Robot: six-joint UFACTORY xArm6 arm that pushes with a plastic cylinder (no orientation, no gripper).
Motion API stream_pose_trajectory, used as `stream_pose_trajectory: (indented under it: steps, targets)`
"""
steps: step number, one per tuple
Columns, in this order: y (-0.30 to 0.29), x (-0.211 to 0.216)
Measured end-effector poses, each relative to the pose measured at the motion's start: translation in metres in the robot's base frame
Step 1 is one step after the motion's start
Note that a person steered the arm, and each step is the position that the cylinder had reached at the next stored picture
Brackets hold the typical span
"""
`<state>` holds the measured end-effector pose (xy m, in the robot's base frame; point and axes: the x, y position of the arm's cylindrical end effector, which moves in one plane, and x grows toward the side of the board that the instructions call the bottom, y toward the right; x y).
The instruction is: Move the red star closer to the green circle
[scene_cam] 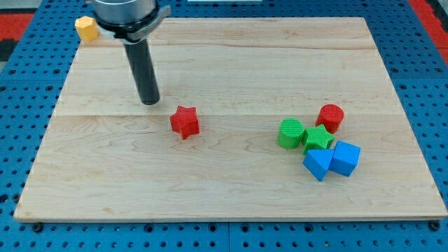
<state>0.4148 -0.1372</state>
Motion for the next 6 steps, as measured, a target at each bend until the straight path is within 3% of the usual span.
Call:
stream_pose_trajectory:
  steps: [1,2,3,4,5,6]
  targets:
    - [0.0,0.017]
    - [0.075,0.025]
    - [0.102,0.046]
    - [0.049,0.036]
    - [0.042,0.058]
    - [0.104,0.084]
